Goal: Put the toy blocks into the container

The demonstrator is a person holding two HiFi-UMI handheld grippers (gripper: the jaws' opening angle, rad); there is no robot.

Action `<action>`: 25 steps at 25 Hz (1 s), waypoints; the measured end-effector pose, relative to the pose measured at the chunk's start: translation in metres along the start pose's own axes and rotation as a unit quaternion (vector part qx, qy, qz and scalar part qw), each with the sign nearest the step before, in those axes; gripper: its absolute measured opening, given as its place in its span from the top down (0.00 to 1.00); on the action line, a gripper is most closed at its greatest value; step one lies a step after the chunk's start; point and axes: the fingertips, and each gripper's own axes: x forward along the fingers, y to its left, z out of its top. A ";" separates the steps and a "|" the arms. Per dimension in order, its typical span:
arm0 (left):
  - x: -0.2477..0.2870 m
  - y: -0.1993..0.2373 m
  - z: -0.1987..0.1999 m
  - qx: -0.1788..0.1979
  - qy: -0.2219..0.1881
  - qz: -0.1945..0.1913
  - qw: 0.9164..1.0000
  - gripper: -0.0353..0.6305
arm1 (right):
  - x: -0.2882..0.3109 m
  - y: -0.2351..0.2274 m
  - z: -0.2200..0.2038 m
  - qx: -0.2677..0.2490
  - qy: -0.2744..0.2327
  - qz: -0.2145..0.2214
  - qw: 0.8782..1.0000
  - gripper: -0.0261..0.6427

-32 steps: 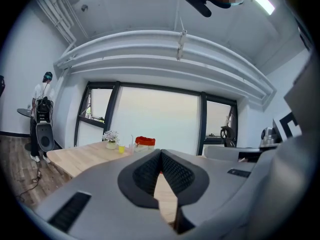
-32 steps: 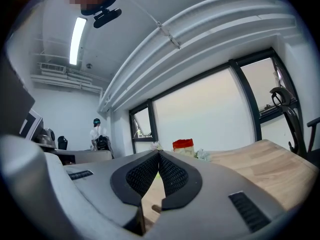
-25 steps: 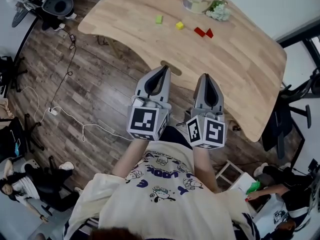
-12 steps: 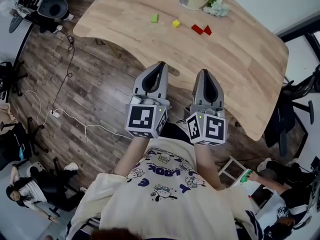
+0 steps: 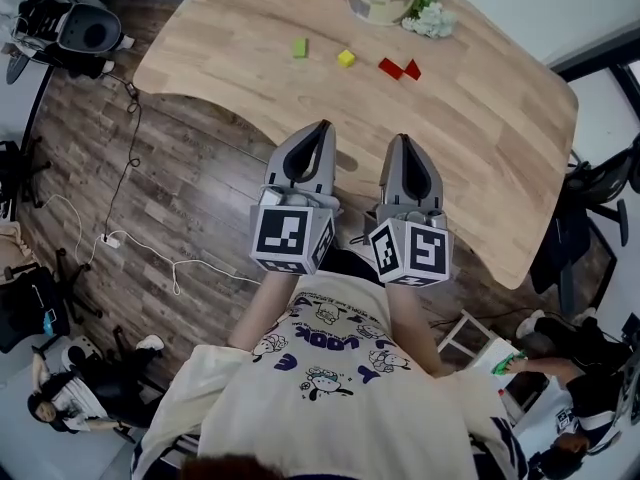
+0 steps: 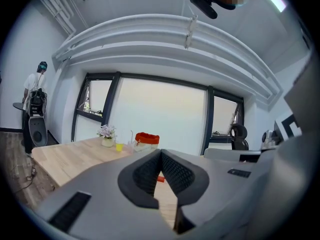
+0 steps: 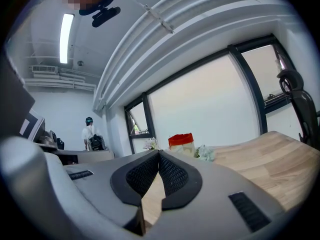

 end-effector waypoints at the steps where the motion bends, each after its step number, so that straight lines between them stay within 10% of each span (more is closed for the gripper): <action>1: 0.005 0.003 0.001 0.001 0.001 -0.002 1.000 0.91 | 0.006 -0.001 0.000 0.001 0.000 -0.002 1.000 0.97; 25: 0.149 0.087 0.025 0.000 0.039 -0.056 0.998 0.91 | 0.164 -0.017 -0.003 0.004 0.020 -0.060 0.998 0.97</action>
